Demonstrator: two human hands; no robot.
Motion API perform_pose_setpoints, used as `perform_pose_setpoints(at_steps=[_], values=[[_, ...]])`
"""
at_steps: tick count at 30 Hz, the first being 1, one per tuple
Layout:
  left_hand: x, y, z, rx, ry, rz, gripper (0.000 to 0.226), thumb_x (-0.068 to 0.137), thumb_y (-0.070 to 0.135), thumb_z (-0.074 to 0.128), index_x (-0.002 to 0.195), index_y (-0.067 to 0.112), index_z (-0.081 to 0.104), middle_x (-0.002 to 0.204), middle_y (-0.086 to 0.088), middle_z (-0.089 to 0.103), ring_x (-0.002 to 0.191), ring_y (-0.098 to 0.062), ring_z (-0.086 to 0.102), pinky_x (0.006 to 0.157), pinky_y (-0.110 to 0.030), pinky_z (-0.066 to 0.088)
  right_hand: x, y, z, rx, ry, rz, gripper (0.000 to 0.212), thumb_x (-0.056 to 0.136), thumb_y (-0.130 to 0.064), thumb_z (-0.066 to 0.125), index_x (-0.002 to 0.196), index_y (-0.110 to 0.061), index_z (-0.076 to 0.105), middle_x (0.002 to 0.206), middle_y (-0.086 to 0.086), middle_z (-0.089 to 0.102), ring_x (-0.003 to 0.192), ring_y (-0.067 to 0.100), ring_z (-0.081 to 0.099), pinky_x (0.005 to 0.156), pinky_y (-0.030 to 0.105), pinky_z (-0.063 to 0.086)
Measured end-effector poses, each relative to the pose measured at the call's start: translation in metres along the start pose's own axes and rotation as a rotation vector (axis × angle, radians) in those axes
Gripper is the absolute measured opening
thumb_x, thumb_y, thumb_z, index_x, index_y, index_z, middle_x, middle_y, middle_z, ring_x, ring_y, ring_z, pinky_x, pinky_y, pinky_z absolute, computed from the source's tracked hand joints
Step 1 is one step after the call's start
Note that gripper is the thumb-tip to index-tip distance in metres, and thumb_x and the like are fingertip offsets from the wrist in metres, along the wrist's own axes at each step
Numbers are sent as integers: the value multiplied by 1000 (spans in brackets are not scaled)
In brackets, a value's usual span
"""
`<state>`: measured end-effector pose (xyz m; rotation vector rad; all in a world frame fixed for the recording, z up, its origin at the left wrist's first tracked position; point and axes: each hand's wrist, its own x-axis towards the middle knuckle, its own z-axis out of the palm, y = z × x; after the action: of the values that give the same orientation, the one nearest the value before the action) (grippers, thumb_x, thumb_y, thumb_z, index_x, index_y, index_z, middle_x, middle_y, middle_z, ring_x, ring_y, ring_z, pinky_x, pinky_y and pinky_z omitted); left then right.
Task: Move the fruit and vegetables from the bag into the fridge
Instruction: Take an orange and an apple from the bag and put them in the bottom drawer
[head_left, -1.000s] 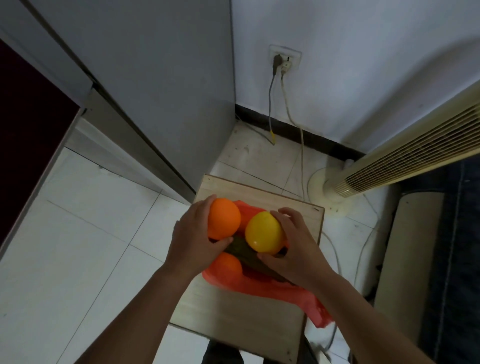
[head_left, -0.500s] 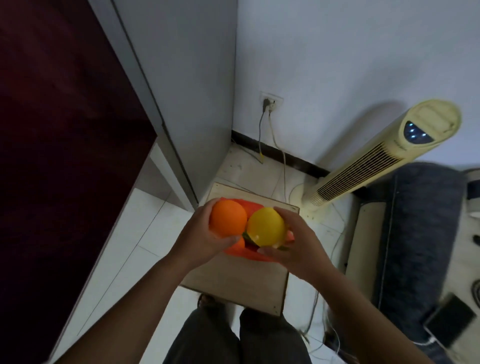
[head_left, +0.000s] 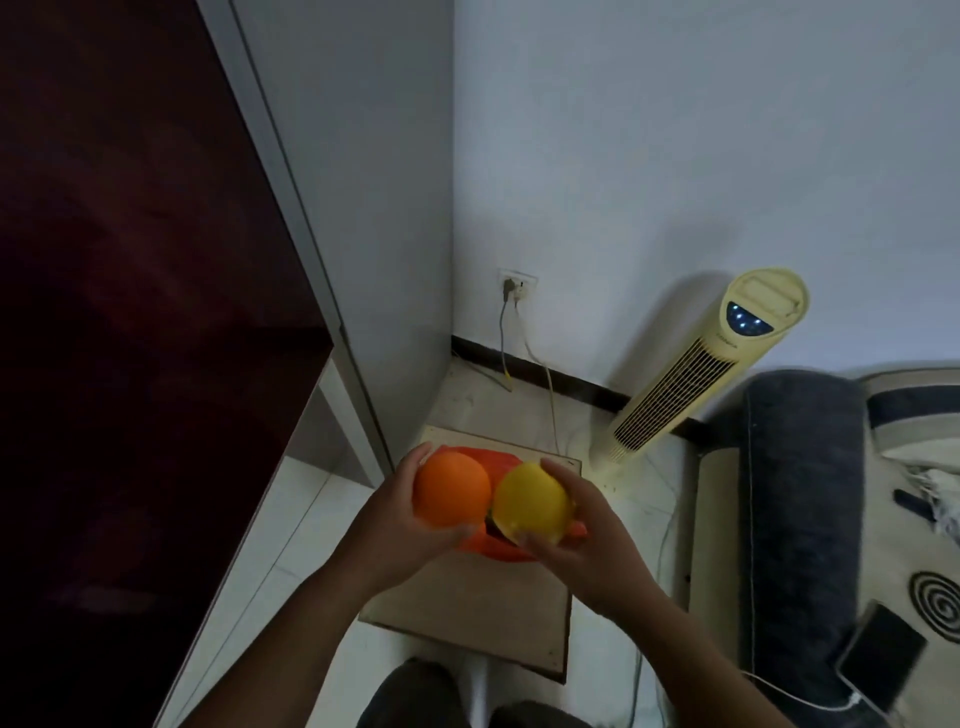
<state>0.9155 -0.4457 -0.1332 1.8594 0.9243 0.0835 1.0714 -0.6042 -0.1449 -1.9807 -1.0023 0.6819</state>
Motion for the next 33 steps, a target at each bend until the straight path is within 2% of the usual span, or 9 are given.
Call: perform_pose_setpoints(at_steps=[4,10,12,14,16,18,23,26,33], values=[[-25,9,11,-79,74,-61,84,65,39,80,130,33,27,124,5,40,100,-14,50,80,-30,48,-10,3,-17,-11,-45,-75,76,69,-44,76,127,-52,27,121,-39,26,110,-9,39,85,21,46],[-71,15,43,-175,159,-100,74,67,33,81,123,37,33,115,14,41,94,0,49,72,-21,47,-36,1,-40,139,-138,-164,74,67,-31,81,123,-45,34,117,-47,36,109,-14,45,76,7,46],[-89,11,53,-204,212,-130,70,66,35,81,117,43,34,113,20,41,95,0,49,70,-19,46,-41,3,-39,168,-182,-203,78,64,-39,79,128,-43,34,124,-41,37,113,-9,46,78,10,48],[-109,5,59,-225,280,-165,67,65,33,81,111,47,35,112,27,40,96,2,48,69,-16,45,-44,11,-30,173,-267,-177,88,61,-45,79,135,-40,31,133,-25,38,119,4,46,85,24,52],[-132,-2,61,-229,359,-193,68,64,33,82,113,46,37,114,29,39,98,3,47,69,-15,44,-50,12,-16,218,-358,-122,90,61,-36,83,133,-45,29,129,-27,38,118,3,46,89,30,51],[-156,-11,61,-253,449,-223,71,63,32,83,118,42,39,117,27,42,101,1,49,71,-16,45,-56,10,0,265,-444,-89,87,62,-28,85,127,-50,32,124,-29,41,113,-1,47,86,27,51],[-220,-28,65,-329,650,-299,71,66,27,82,122,41,42,122,19,44,104,-1,48,70,-15,44,-78,-4,38,276,-624,-75,80,56,-36,86,119,-51,41,122,-25,49,106,-7,52,74,17,49],[-254,-39,66,-345,706,-318,71,64,31,81,121,44,41,126,15,43,103,-4,50,70,-15,46,-92,-21,51,208,-700,-117,77,52,-42,85,117,-47,45,122,-23,50,108,-2,52,75,18,48],[-313,-68,54,-441,801,-314,66,64,33,80,117,44,43,121,20,47,104,-8,53,63,-15,49,-125,-66,84,78,-772,-244,76,65,-31,83,125,-48,39,129,-25,41,114,-4,46,74,11,46]])
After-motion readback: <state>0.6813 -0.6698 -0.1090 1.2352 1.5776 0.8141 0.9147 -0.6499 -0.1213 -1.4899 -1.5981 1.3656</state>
